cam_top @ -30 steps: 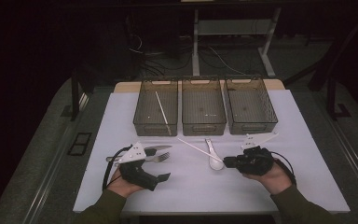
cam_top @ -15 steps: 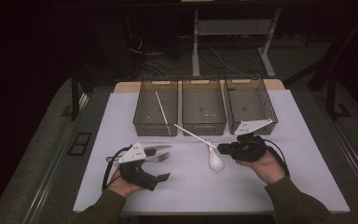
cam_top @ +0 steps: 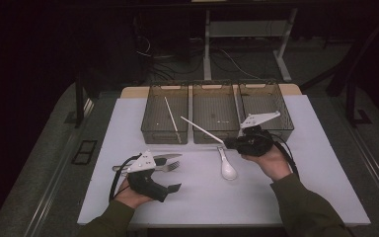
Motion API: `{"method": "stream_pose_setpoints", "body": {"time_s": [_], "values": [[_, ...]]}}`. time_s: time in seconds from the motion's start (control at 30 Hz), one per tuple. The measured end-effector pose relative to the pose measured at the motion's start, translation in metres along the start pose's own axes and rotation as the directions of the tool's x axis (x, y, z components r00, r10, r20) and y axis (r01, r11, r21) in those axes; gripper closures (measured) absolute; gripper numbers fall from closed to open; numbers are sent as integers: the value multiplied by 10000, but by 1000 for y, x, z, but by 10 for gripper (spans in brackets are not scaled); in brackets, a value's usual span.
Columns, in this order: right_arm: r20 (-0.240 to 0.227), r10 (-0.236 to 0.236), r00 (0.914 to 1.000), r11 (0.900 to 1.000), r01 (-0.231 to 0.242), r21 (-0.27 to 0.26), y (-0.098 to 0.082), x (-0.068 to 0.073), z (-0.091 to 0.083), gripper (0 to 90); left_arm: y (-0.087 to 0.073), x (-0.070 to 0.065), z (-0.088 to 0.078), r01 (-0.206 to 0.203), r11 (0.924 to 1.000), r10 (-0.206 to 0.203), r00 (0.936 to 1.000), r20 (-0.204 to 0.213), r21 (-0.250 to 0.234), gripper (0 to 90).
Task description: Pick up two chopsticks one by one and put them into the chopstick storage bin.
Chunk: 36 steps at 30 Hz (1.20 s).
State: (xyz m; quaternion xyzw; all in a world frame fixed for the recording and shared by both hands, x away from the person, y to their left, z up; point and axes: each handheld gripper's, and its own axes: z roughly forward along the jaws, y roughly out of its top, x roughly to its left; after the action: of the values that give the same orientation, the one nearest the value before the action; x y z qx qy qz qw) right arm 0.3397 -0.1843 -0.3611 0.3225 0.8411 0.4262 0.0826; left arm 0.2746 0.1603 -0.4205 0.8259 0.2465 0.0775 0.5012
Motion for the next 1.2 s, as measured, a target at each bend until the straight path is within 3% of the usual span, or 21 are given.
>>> {"method": "stream_pose_setpoints", "body": {"time_s": [0.63, 1.2], "values": [[530, 96, 9985, 9999, -102, 122, 50, -4, 33, 839, 1, 0, 0, 11, 10000, -11, 10000, -16, -35, 0], [576, 503, 9971, 9981, -523, 339, 87, -8, 78, 839, 1, 0, 1, -61, 10000, 62, 10000, 44, -77, 0]]}}
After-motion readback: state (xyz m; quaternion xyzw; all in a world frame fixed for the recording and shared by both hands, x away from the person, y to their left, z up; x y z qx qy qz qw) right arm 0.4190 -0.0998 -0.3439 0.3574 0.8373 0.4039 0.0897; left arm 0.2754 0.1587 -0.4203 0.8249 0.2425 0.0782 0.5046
